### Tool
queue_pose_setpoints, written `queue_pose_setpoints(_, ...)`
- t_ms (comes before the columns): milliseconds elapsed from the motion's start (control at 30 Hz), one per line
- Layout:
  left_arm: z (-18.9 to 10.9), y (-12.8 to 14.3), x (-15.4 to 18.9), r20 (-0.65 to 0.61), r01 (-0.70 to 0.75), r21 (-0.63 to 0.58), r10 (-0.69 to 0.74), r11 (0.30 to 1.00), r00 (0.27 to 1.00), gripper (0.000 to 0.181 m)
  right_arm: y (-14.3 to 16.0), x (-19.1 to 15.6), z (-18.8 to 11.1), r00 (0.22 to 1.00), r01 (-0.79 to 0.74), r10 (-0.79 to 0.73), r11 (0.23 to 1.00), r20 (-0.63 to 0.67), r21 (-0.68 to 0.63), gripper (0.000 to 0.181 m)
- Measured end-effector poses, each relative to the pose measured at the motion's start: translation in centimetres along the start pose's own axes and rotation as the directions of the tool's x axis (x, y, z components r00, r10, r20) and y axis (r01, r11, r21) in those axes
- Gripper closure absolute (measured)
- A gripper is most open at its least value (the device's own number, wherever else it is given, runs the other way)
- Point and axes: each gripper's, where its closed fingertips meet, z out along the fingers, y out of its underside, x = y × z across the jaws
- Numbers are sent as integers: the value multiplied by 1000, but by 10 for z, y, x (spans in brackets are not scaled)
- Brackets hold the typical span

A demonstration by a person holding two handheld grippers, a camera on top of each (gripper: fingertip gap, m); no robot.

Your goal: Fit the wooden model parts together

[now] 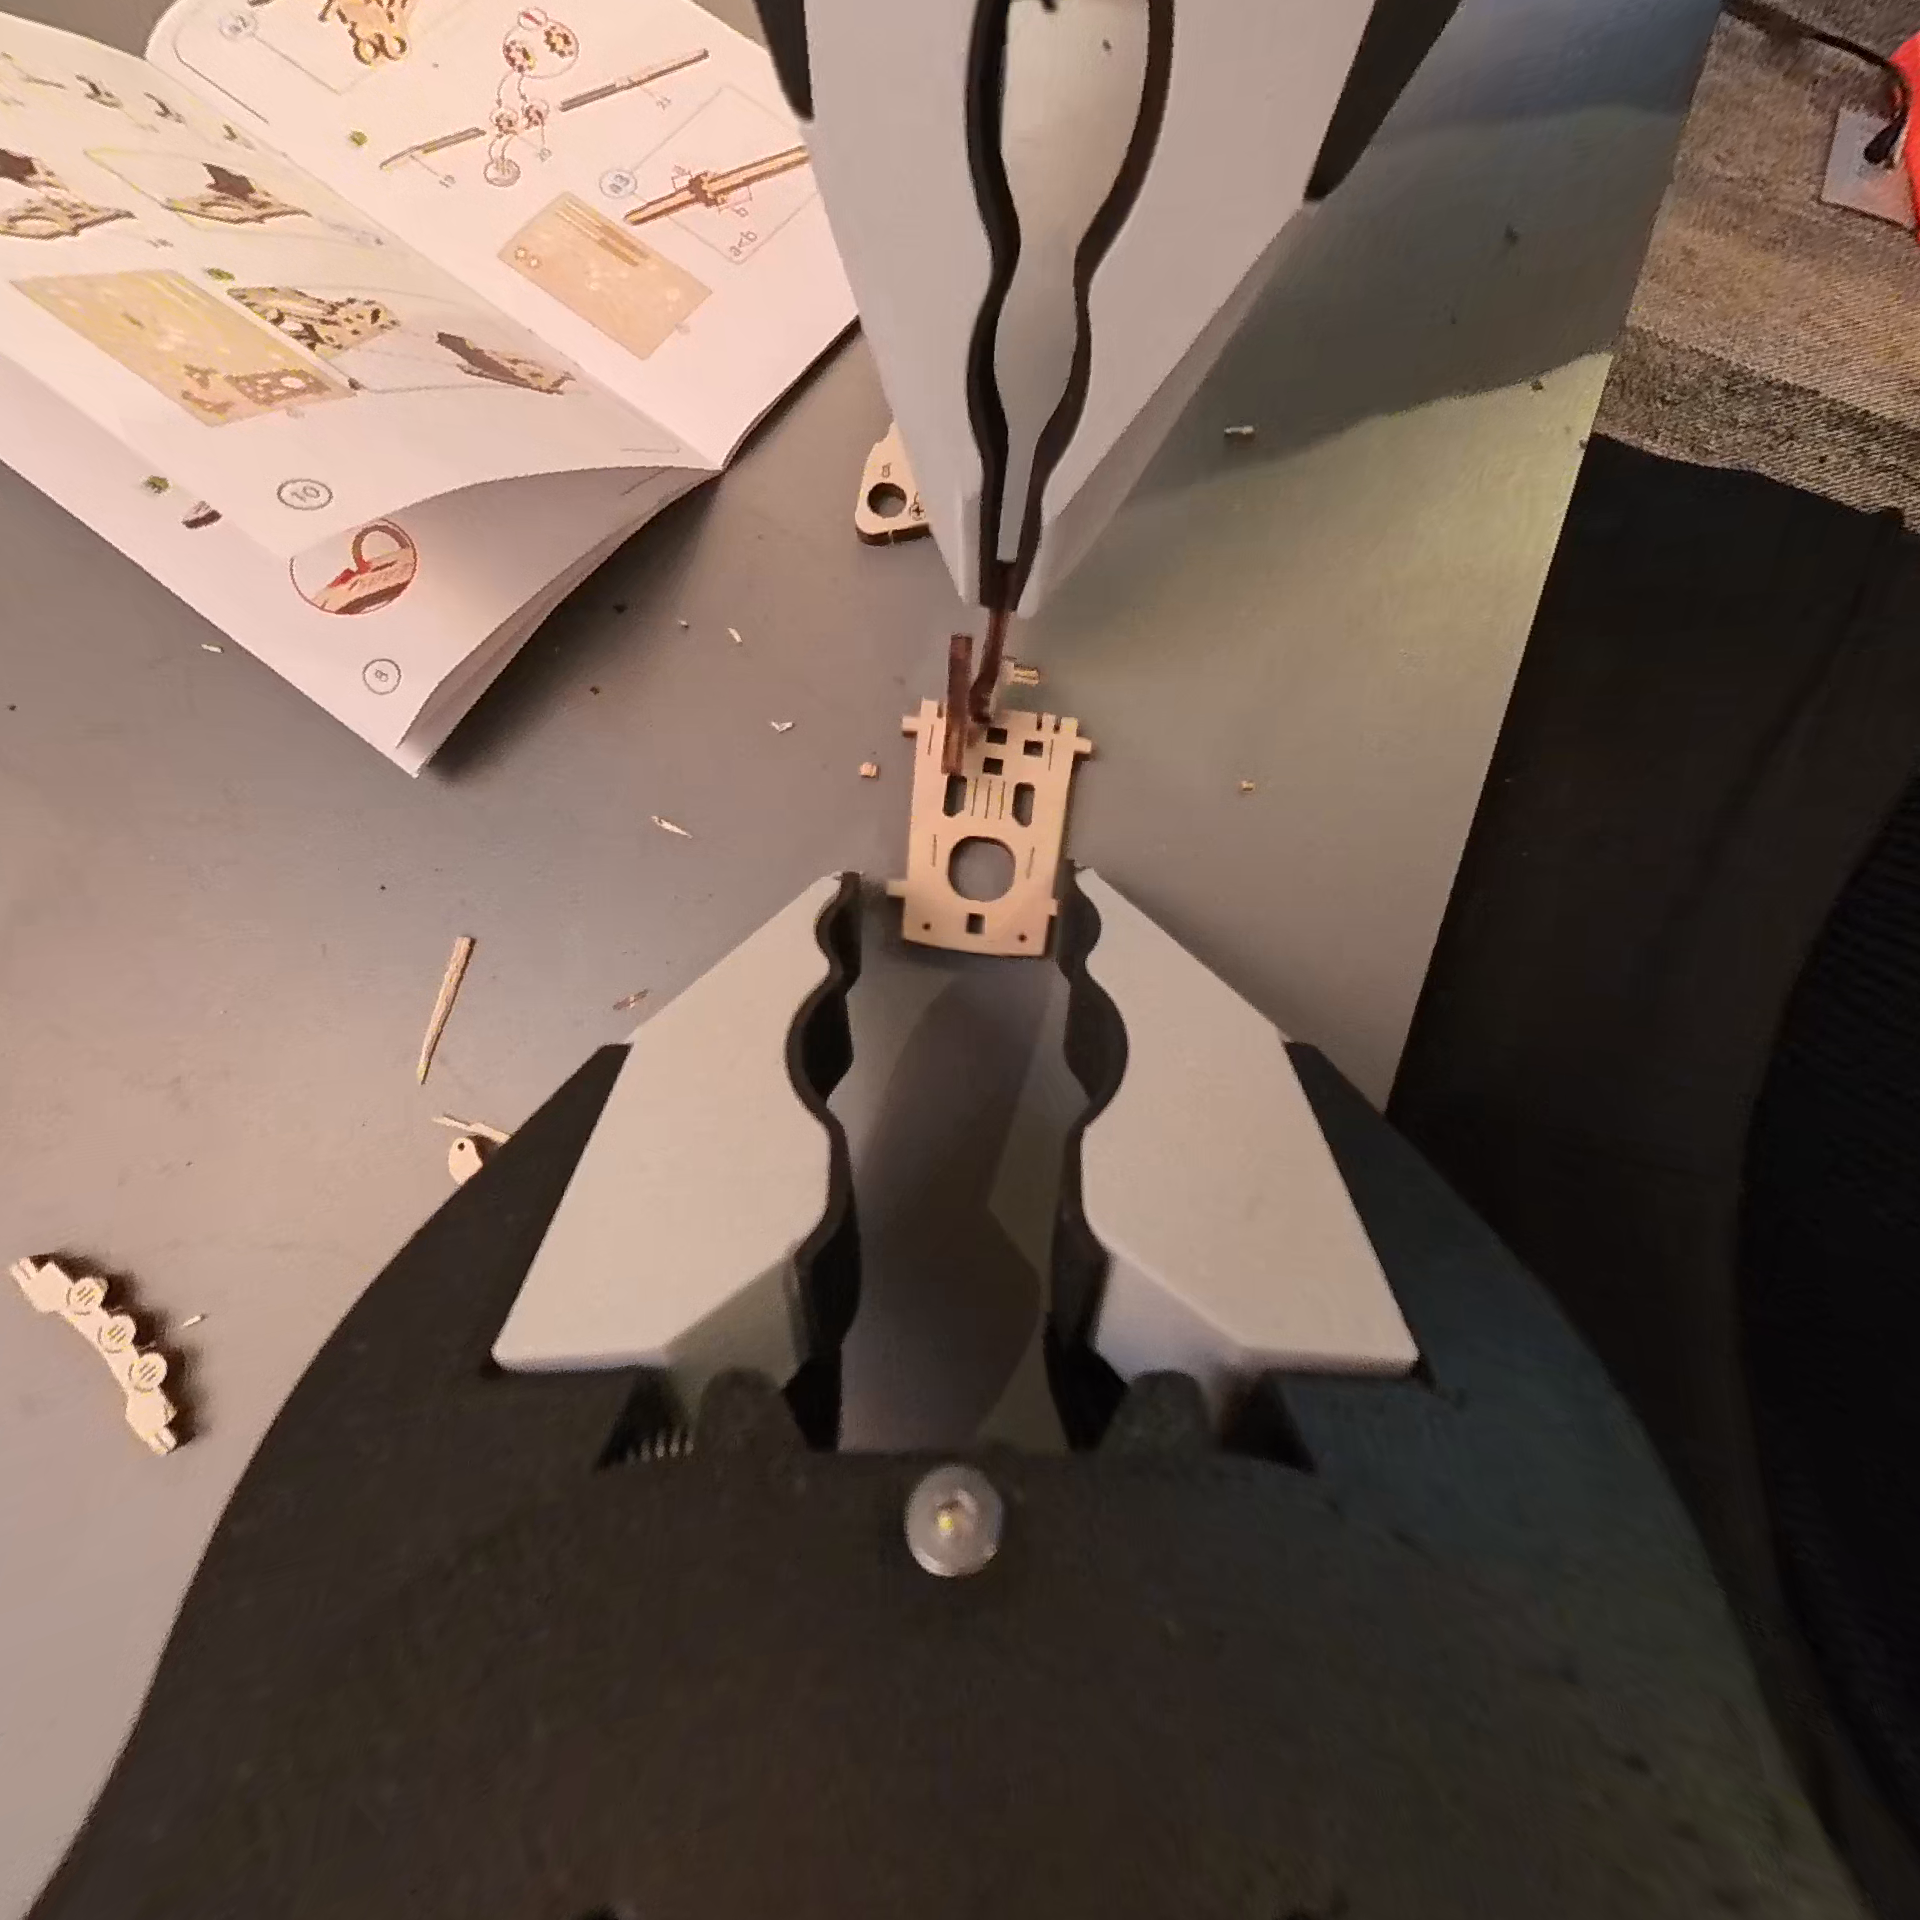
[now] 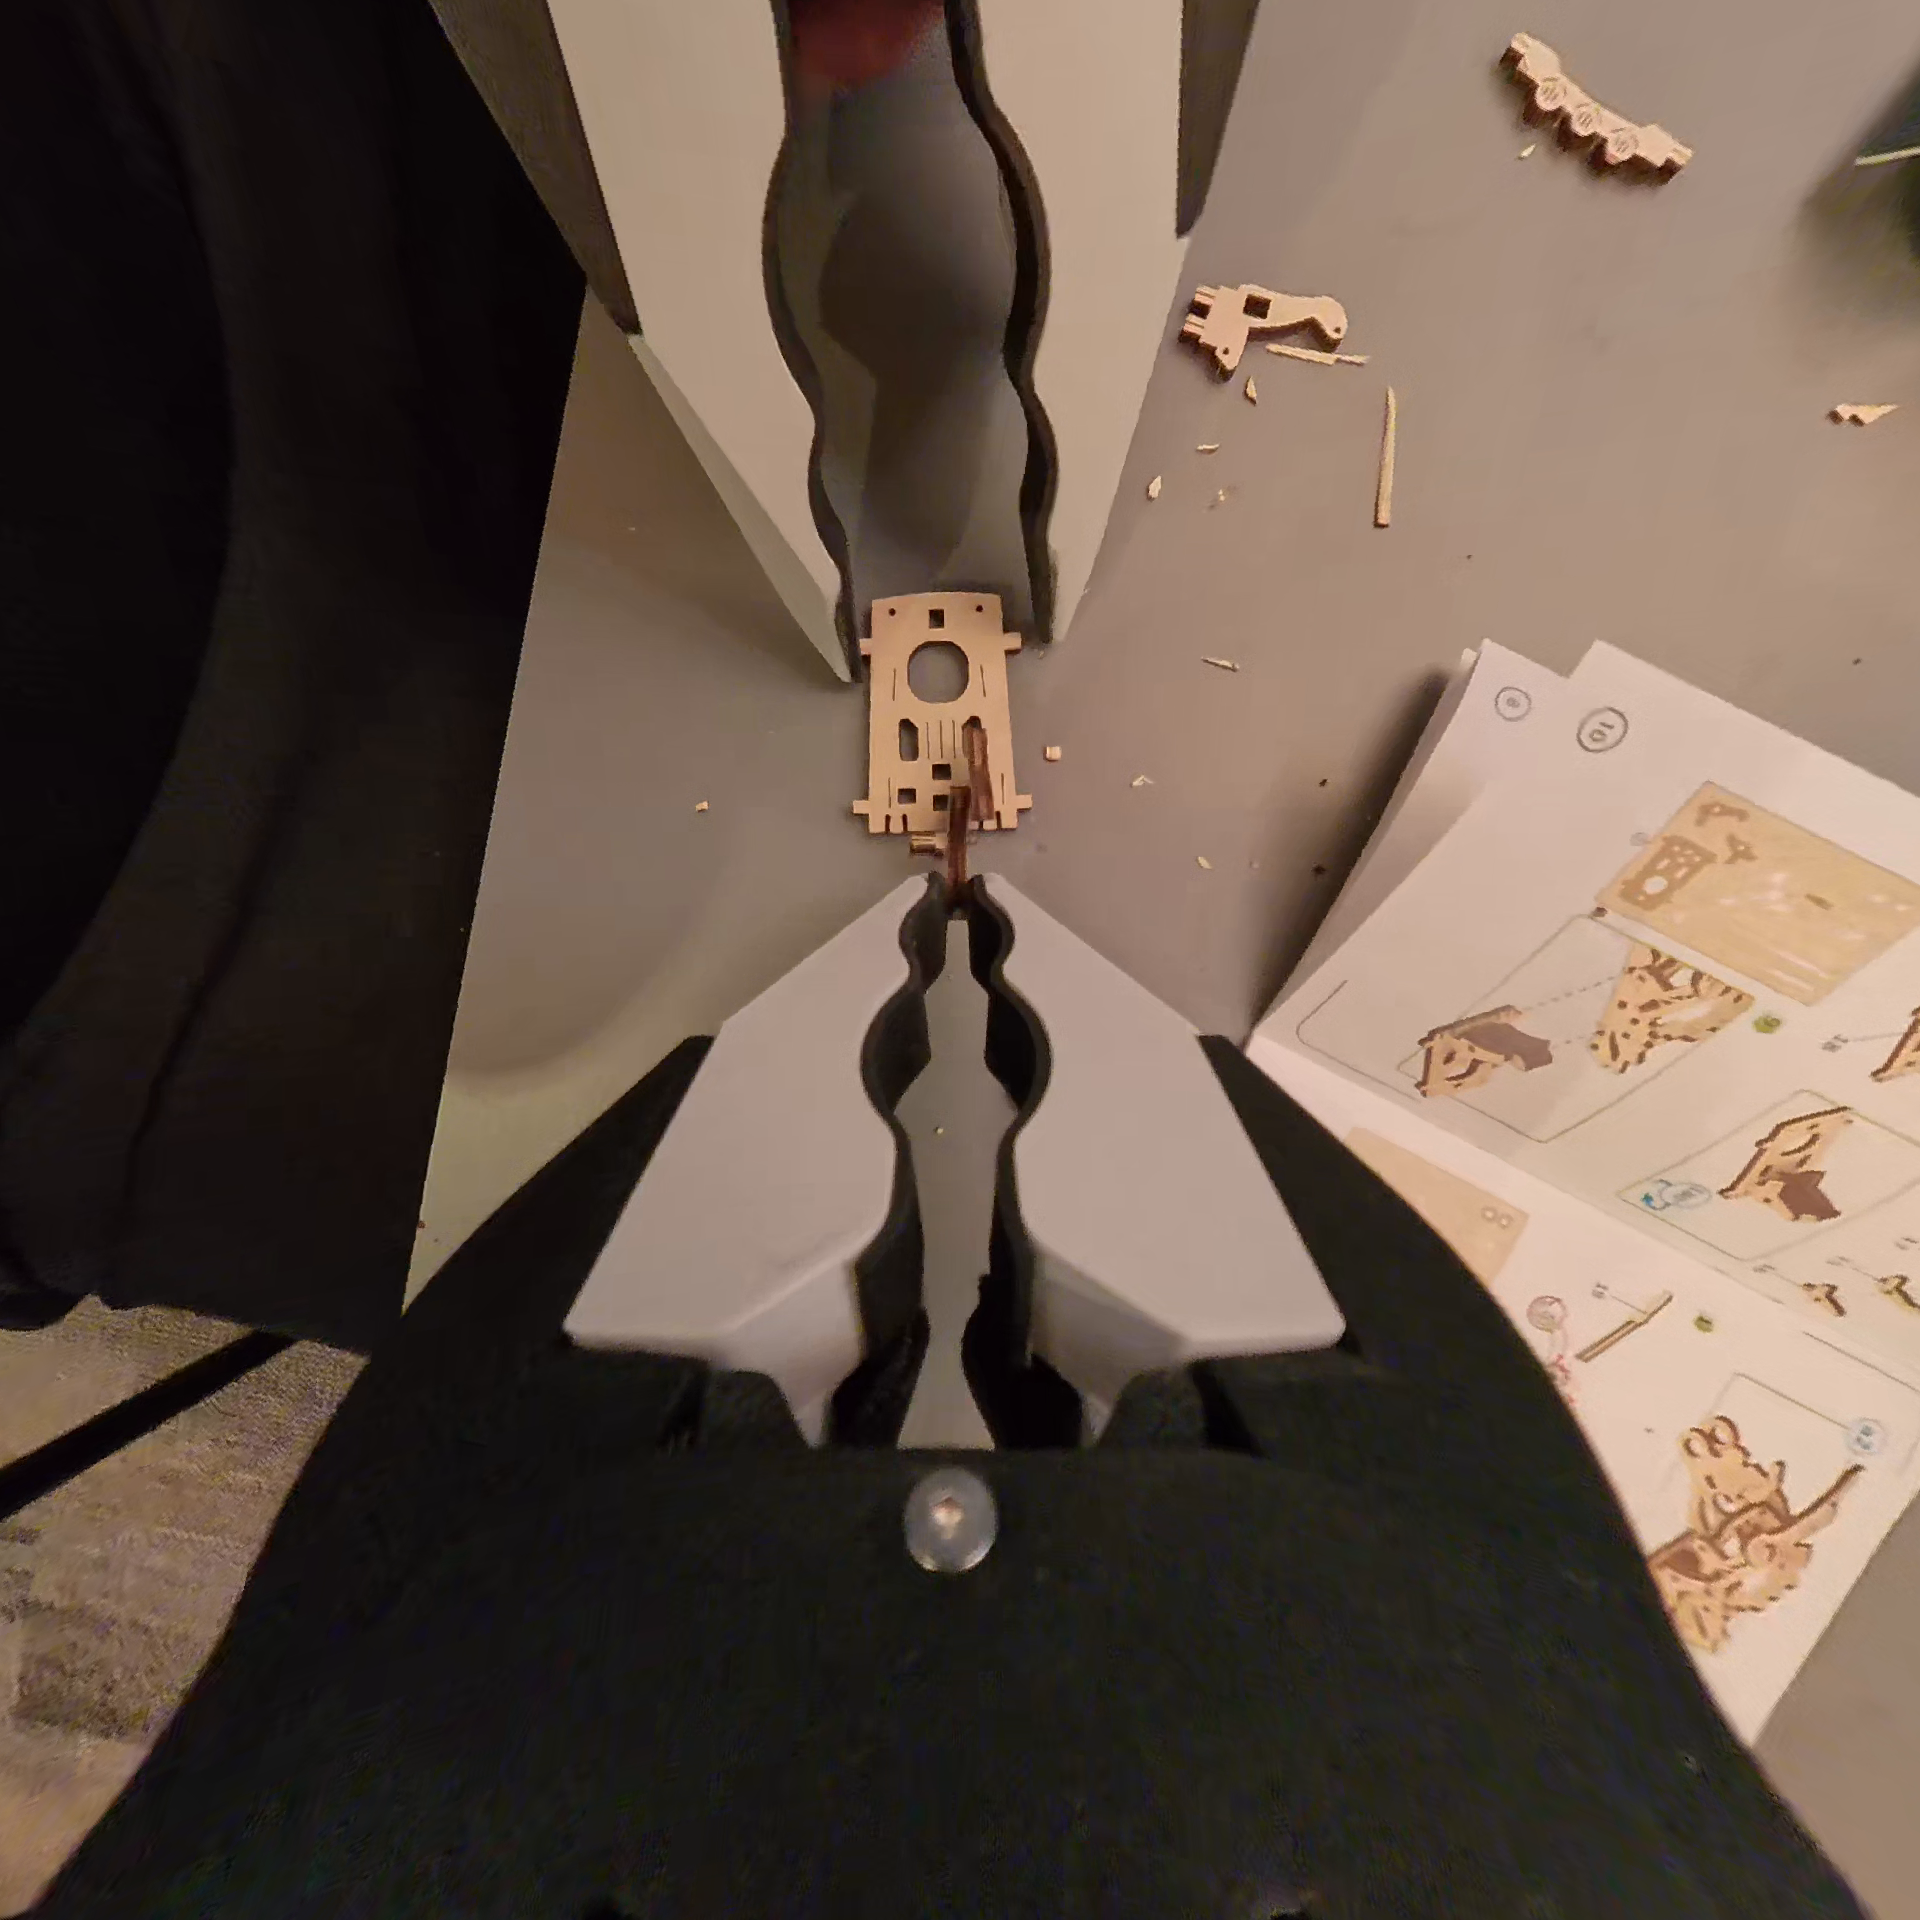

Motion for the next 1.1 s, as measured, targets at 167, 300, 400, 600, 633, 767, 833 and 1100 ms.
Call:
queue_pose_setpoints(167, 1, -1, 2, -5, -9, -6, 9, 1000, 1000, 148, -3, -2, 0, 999, 54, -54, 996, -4, -75, 181)
queue_pose_setpoints(300, 1, -2, 2, -8, -8, -2, 8, 1000, 1000, 149, -3, -1, -1, 997, 78, -80, 989, -4, -124, 181)
queue_pose_setpoints(400, 2, -2, 2, -13, -7, 1, 7, 1000, 1000, 149, -3, -1, 0, 996, 90, -90, 984, 7, -152, 181)
queue_pose_setpoints(600, 2, -3, 2, -20, 3, 7, -3, 1000, 1000, 151, -7, -2, -1, 993, 115, -111, 977, 27, -181, 181)
queue_pose_setpoints(633, 2, -3, 1, -22, 5, 8, -5, 1000, 1000, 151, -4, 0, 0, 992, 122, -121, 971, 19, -207, 181)
queue_pose_setpoints(767, 2, -3, 2, -26, 7, 7, -7, 1000, 1000, 151, -6, -1, 0, 990, 141, -139, 962, 24, -233, 181)
queue_pose_setpoints(833, 2, -4, 2, -28, 7, 7, -7, 1000, 1000, 151, -6, 0, 1, 989, 150, -149, 955, 21, -256, 181)
queue_pose_setpoints(1100, 3, -17, 4, -56, 9, 55, -6, 998, 998, 155, -9, 1, 0, 988, 156, -154, 949, 28, -275, 181)
